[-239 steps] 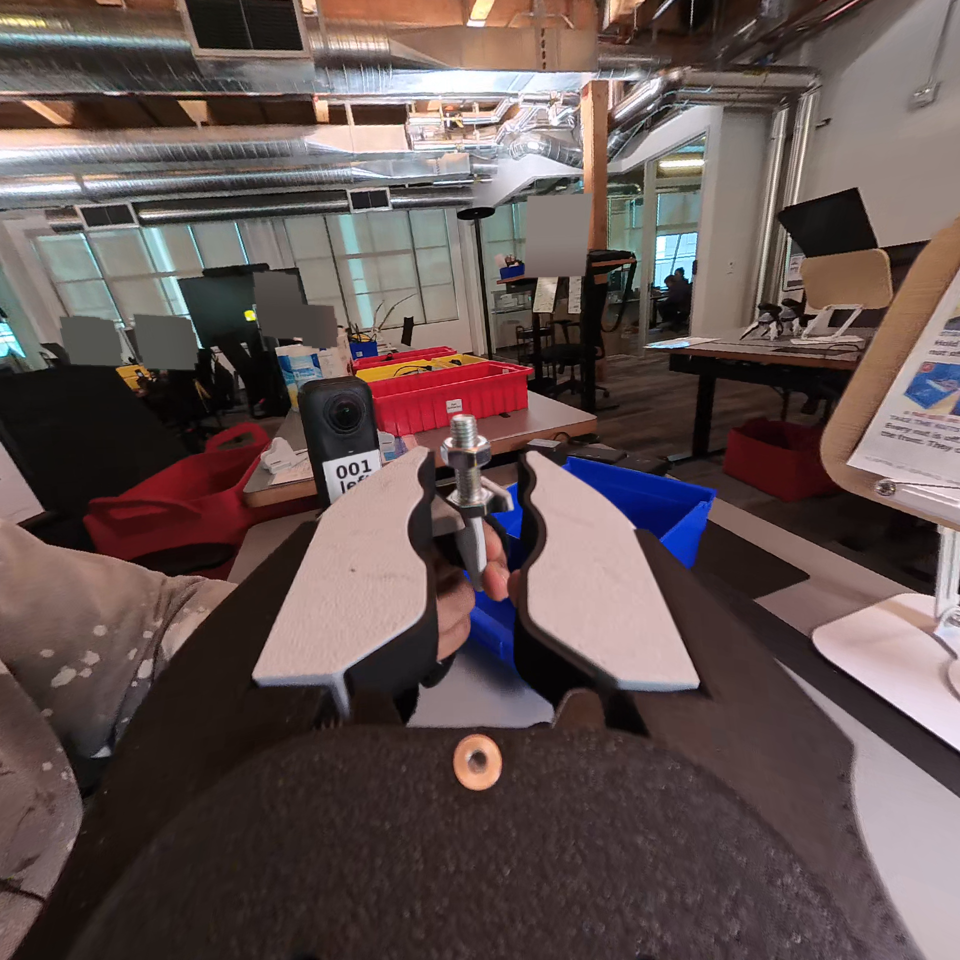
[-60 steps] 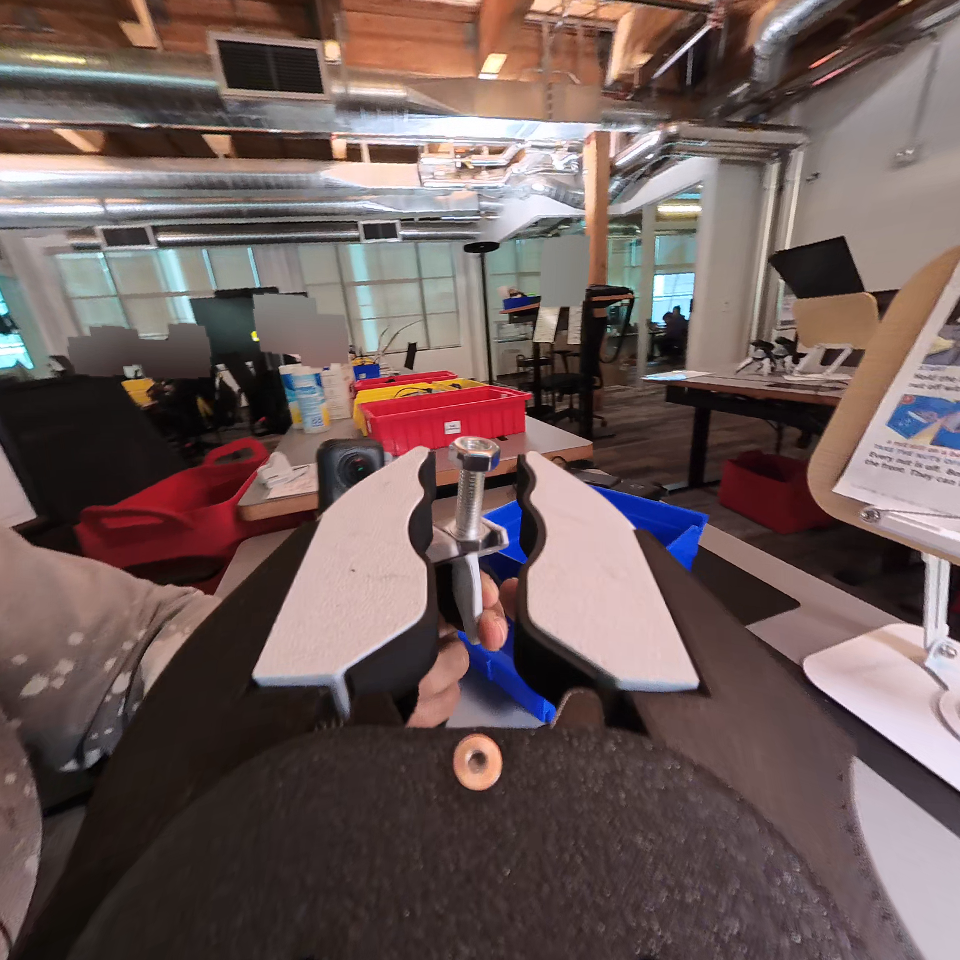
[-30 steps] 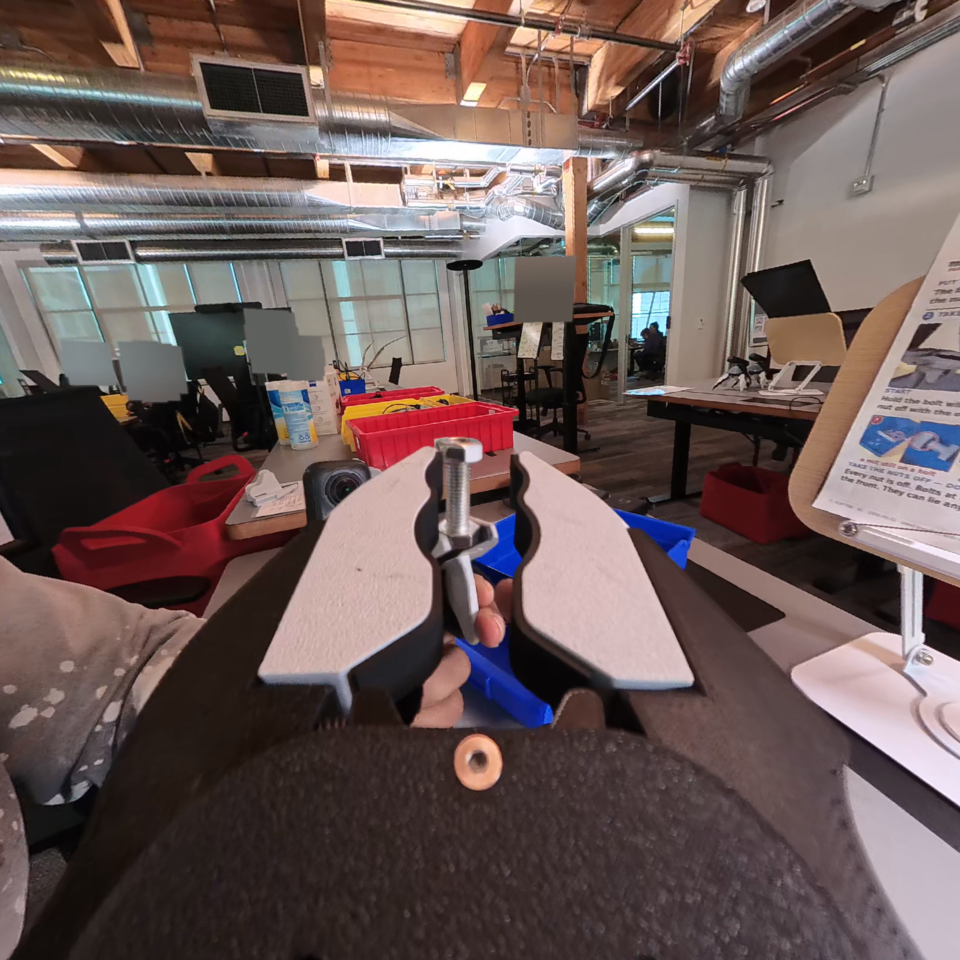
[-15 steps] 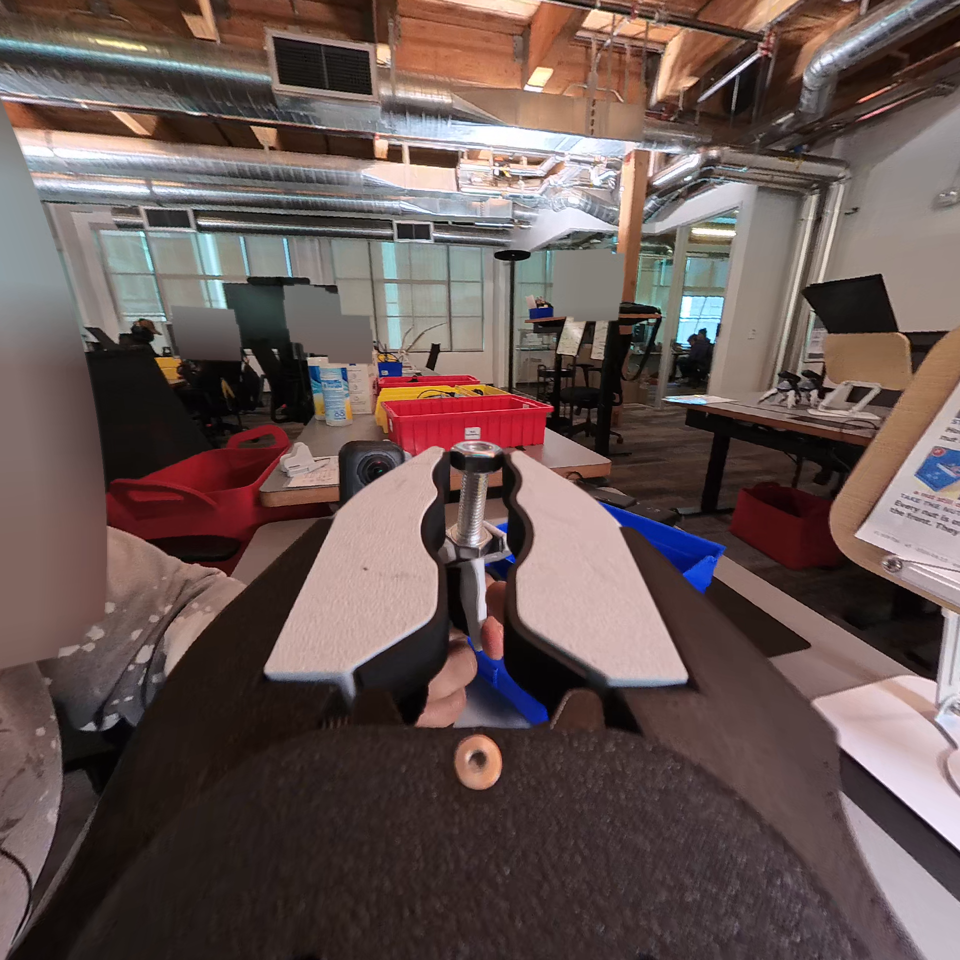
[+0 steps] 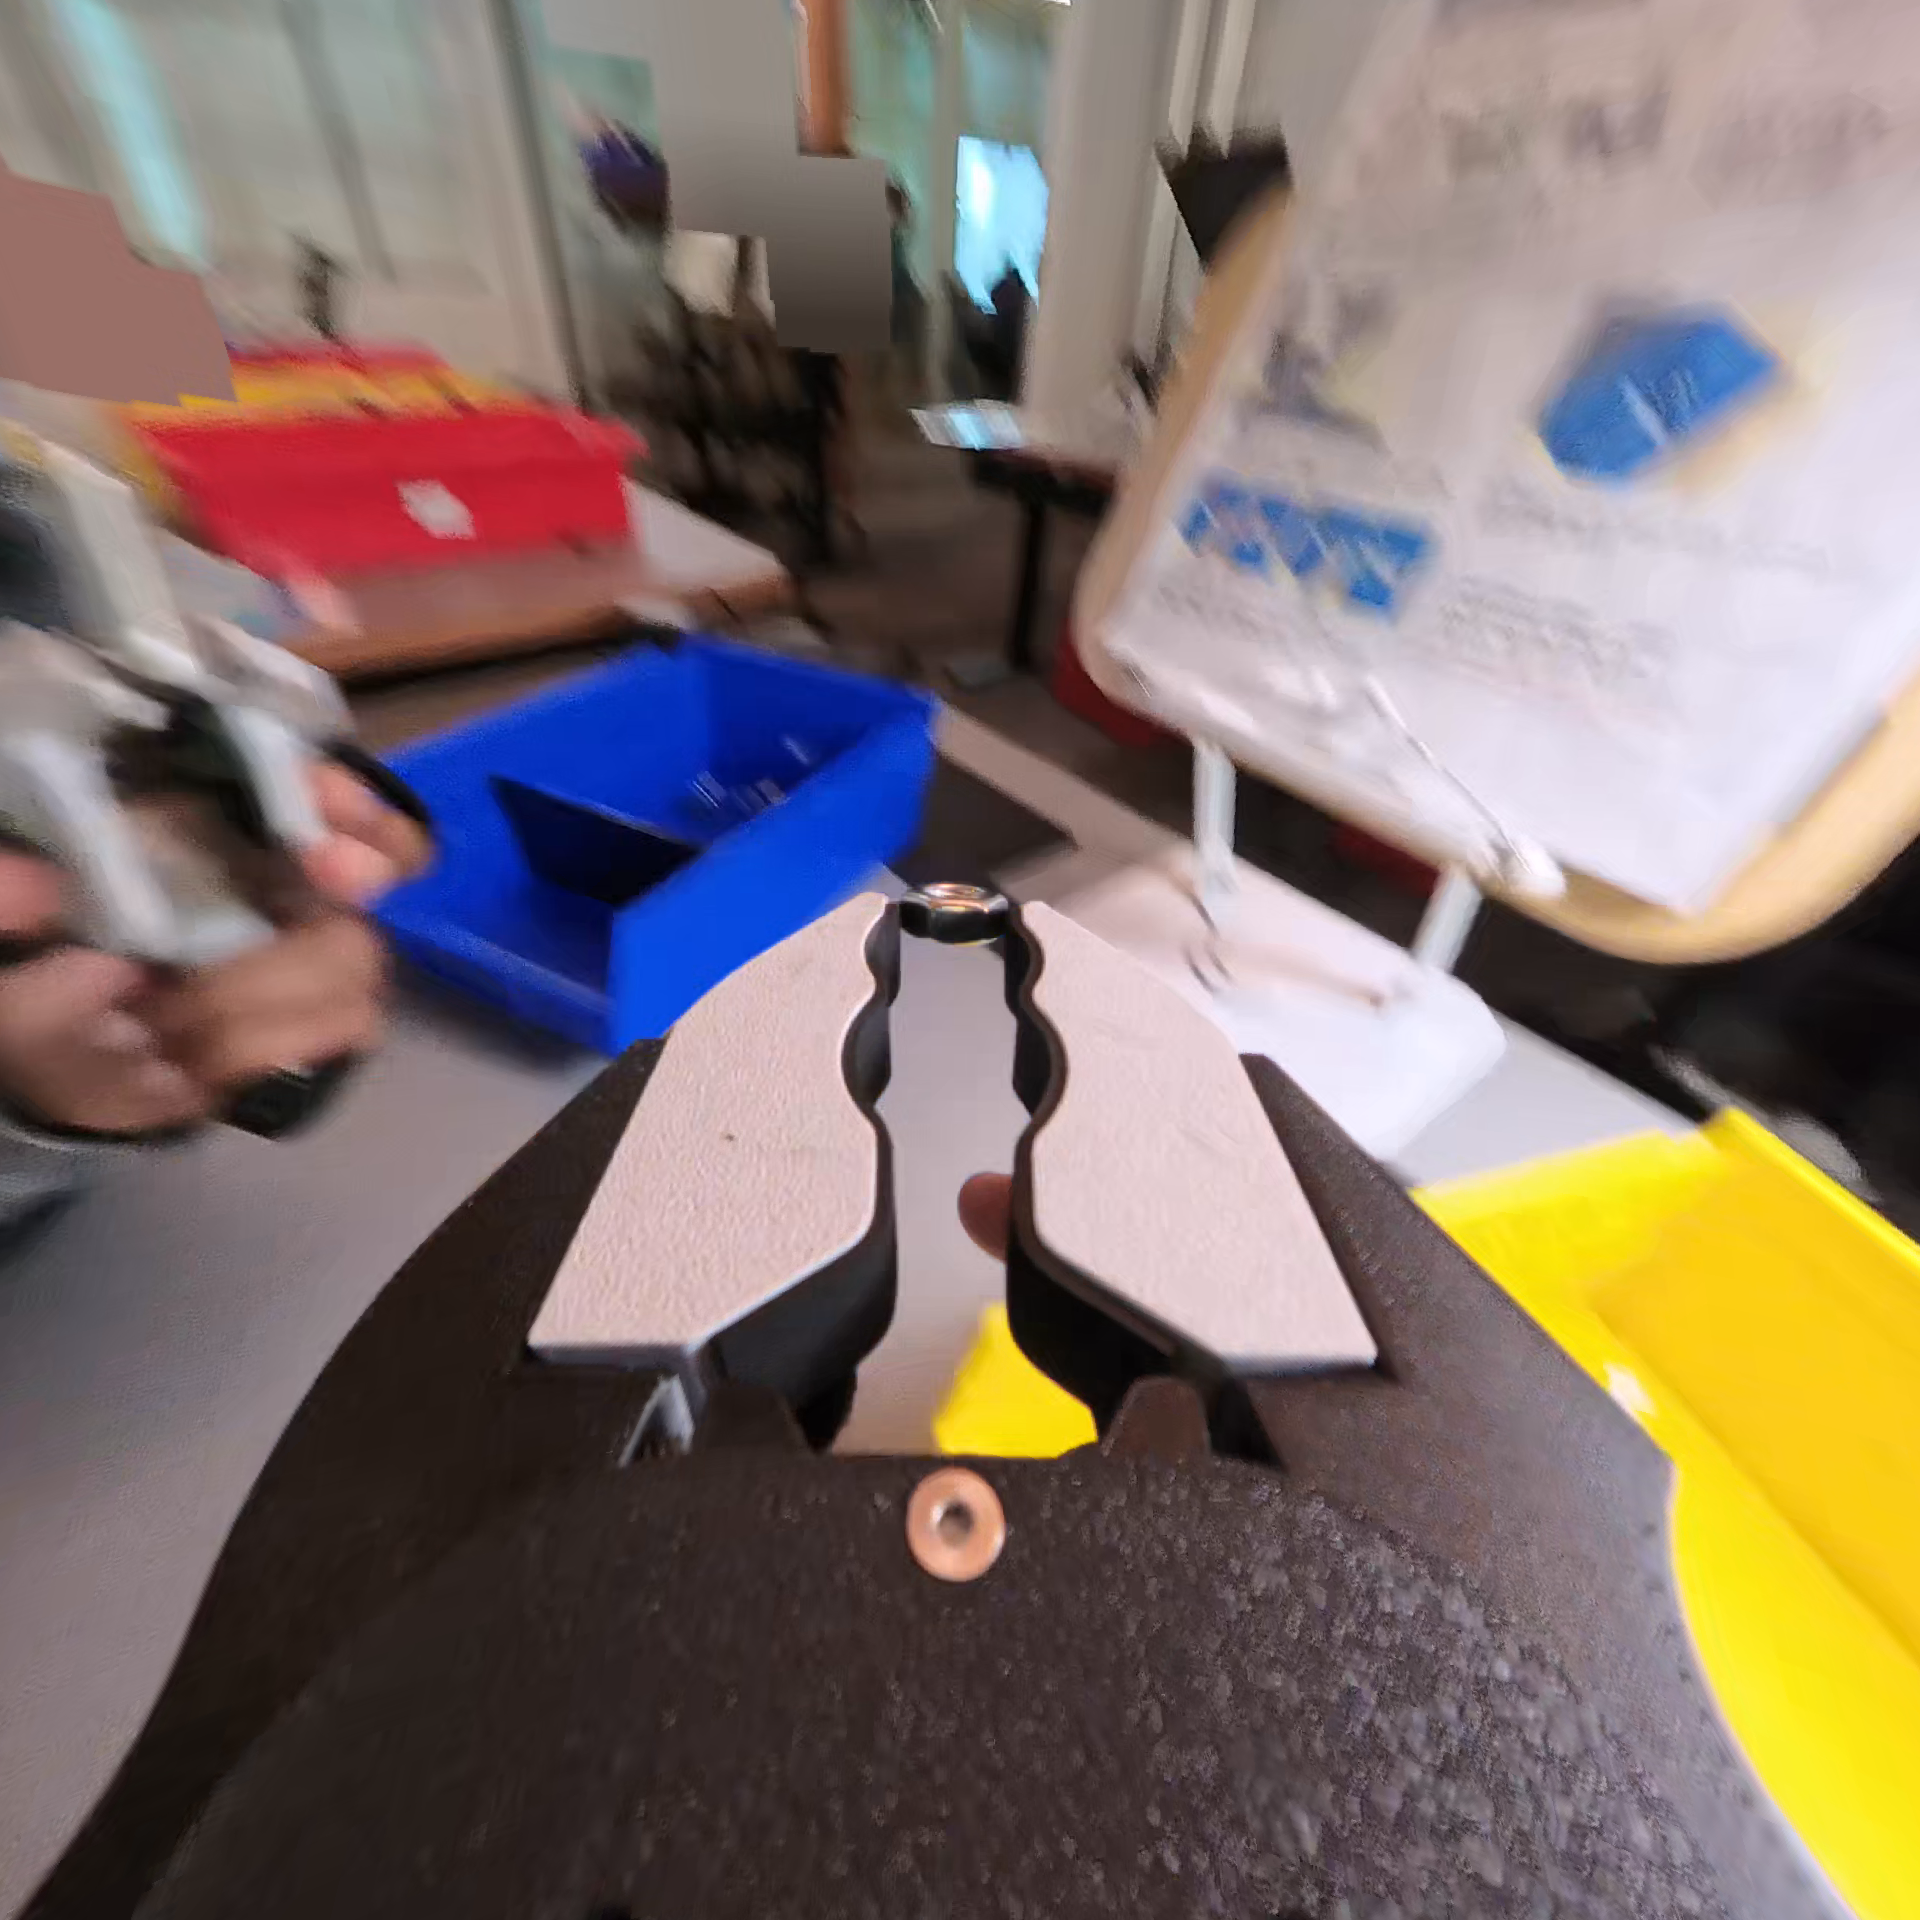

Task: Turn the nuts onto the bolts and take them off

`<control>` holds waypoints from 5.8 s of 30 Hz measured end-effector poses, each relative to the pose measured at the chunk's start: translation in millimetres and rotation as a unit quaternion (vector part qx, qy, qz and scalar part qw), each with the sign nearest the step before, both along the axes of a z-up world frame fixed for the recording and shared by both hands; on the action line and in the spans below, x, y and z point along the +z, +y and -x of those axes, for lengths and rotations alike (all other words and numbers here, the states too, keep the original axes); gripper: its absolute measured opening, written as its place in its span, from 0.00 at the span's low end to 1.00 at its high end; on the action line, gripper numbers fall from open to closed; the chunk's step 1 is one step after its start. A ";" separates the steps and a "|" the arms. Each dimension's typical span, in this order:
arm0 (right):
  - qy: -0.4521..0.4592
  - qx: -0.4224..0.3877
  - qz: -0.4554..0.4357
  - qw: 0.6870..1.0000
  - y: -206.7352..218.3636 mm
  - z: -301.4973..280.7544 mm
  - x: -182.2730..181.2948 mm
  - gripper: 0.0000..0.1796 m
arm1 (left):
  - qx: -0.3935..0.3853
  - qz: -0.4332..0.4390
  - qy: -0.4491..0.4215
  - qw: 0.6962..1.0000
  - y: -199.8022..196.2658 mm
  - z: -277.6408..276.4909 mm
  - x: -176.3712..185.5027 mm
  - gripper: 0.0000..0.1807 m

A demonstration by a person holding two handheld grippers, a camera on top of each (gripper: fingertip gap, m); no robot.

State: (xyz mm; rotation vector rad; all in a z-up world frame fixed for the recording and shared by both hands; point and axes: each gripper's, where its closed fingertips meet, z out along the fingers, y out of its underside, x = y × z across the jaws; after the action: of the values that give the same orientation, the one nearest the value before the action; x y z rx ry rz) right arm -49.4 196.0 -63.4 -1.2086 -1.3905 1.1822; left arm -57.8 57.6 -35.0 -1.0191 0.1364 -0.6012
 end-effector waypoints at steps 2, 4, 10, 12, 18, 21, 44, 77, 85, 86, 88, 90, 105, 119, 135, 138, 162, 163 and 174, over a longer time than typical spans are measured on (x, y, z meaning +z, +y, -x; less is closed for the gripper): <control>-0.093 -0.065 0.001 0.994 42.4 -6.5 -41.7 0.10 | 0.007 0.001 -0.002 1.000 -0.3 6.0 1.3 0.10; -0.186 -0.088 0.009 0.979 66.7 -15.9 -86.9 0.11 | 0.018 0.003 0.006 1.000 0.0 9.8 0.9 0.10; -0.335 -0.171 -0.024 0.926 114.8 -21.3 -184.1 0.11 | 0.024 0.013 0.013 1.000 3.7 12.7 -4.0 0.10; -0.366 -0.180 -0.044 0.912 122.1 -22.0 -202.1 0.11 | 0.020 0.018 0.015 1.000 4.9 11.2 -6.1 0.10; -0.466 -0.173 -0.060 0.866 122.7 -51.0 -225.1 0.10 | 0.013 0.026 0.023 0.999 7.1 8.7 -10.2 0.10; -0.460 -0.176 -0.063 0.868 121.2 -56.3 -209.1 0.13 | 0.010 0.035 0.027 0.999 9.5 7.8 -14.0 0.10; -0.214 0.198 -0.200 0.935 -78.8 -6.8 -92.4 0.16 | -0.063 0.367 0.218 0.902 44.4 -17.1 -132.9 0.10; -0.409 -0.294 -0.024 0.864 259.5 -6.7 -163.7 0.05 | 0.117 0.255 0.135 0.950 40.5 69.2 -73.2 0.15; -0.555 -0.243 0.023 0.795 269.0 -16.4 -227.4 0.05 | 0.163 0.284 0.107 0.939 39.4 107.3 -83.0 0.14; -0.565 -0.236 0.026 0.790 267.4 -17.8 -230.4 0.05 | 0.166 0.288 0.102 0.938 39.2 111.4 -84.1 0.14; -0.567 -0.233 0.019 0.790 267.3 -17.2 -228.0 0.07 | 0.174 0.291 0.096 0.936 38.2 118.0 -84.9 0.14; -0.546 -0.239 0.006 0.803 266.1 -13.0 -212.6 0.09 | 0.187 0.292 0.100 0.933 35.6 124.3 -82.4 0.14; -0.114 -0.082 0.013 0.990 0.2 -50.5 -84.0 0.08 | 0.318 0.549 0.142 0.760 -30.7 304.6 -110.2 0.14; -0.098 -0.017 0.075 0.992 -55.1 -53.8 -134.8 0.05 | 0.246 0.819 0.066 0.514 -28.7 375.7 -246.6 0.18; -0.069 0.004 0.105 0.992 -64.9 -55.9 -116.1 0.03 | 0.280 0.549 0.160 0.771 33.7 292.5 -119.5 0.14; -0.028 0.016 0.105 0.994 -68.6 -47.9 -78.3 0.03 | 0.247 0.369 0.181 0.878 38.1 218.3 -46.7 0.14; 0.026 0.238 0.165 0.957 -125.5 19.7 23.4 0.06 | 0.086 0.039 0.202 0.975 17.4 -8.6 -15.3 0.13; 0.034 0.255 0.152 0.954 -126.9 15.6 24.4 0.05 | 0.062 0.048 0.180 0.981 16.8 -9.7 -14.5 0.13; 0.085 0.310 0.066 0.945 -135.6 -9.4 30.5 0.05 | -0.145 0.126 0.080 0.978 13.0 -33.5 -25.7 0.12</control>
State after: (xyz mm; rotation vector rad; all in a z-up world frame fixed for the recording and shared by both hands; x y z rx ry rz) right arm -40.0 60.4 -32.8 -0.7386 -1.6327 1.7890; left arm -24.3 70.7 -60.7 -1.3058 0.3633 -0.8159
